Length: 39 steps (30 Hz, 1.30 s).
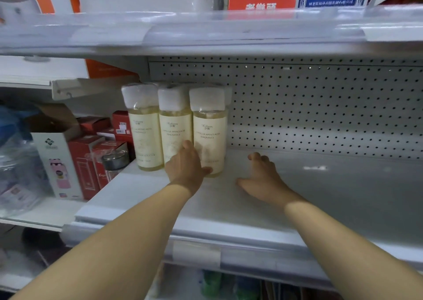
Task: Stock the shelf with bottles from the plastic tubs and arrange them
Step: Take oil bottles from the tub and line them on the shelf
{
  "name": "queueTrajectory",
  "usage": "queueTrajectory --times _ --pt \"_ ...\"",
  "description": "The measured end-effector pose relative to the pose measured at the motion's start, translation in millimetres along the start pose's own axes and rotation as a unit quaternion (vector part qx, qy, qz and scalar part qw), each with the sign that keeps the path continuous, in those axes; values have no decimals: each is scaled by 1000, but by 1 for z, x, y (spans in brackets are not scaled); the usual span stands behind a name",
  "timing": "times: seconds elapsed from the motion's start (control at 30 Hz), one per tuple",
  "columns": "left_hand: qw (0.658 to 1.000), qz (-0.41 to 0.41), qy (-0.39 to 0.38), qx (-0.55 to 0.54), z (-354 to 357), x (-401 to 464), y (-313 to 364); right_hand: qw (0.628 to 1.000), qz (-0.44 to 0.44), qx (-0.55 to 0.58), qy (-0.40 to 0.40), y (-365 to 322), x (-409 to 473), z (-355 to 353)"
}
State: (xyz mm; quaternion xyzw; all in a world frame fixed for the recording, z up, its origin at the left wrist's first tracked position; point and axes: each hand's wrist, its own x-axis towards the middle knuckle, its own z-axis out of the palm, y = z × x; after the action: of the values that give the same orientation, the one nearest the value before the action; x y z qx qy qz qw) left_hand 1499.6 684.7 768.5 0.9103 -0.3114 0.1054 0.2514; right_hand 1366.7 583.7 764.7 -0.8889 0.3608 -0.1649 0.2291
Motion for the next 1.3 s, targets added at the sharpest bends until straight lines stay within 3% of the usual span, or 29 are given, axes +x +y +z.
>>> queueTrajectory --times 0.13,0.27,0.77,0.9,1.3 --pt "993 38 -21 108 -22 -13 -18 1000 4 -30 -9 -13 -17 -5" --pt "986 28 -75 149 -50 -29 -38 997 14 -74 -5 -39 -38 -8" --pt "988 41 -62 133 -129 -151 -133 992 -72 -103 15 -114 -167 14" --pt "991 28 -69 112 -136 -184 -156 991 -86 -99 -2 -125 -201 35" --pt "974 -28 -189 117 -91 -272 -225 981 -62 -114 -145 -104 -266 138"
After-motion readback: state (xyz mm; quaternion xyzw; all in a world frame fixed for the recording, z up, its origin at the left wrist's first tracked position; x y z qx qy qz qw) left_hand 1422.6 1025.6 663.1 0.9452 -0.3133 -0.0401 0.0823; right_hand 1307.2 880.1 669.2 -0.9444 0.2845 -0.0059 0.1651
